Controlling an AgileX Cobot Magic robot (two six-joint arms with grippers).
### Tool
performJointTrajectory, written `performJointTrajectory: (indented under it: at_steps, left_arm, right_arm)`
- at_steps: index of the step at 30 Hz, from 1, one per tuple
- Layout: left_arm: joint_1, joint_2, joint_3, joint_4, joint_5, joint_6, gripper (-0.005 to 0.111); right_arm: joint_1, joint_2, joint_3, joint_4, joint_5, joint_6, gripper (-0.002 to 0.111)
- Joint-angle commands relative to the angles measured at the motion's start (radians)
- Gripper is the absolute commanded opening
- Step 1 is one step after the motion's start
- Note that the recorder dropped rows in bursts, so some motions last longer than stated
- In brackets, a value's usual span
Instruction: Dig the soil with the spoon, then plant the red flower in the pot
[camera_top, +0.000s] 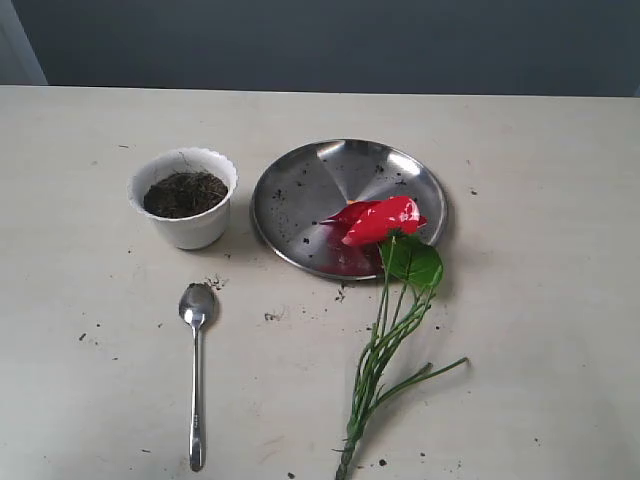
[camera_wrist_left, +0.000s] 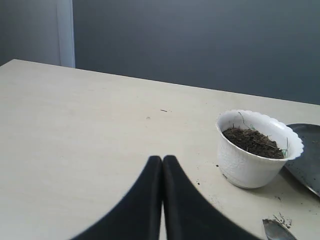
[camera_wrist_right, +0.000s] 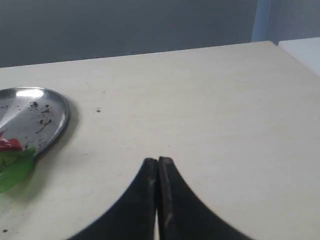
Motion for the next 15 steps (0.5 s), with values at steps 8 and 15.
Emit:
performJointTrajectory:
  at_steps: [8, 15]
  left_arm:
    - [-0.002, -0.005, 0.003, 0.002, 0.001, -0.001, 0.0]
    - [-0.002, -0.005, 0.003, 0.002, 0.001, -0.001, 0.0]
  right_arm:
    - [-0.002, -0.007, 0.002, -0.03, -0.584, 0.002, -0.001]
    - [-0.002, -0.007, 0.002, 0.135, -0.574, 0.879, -0.001]
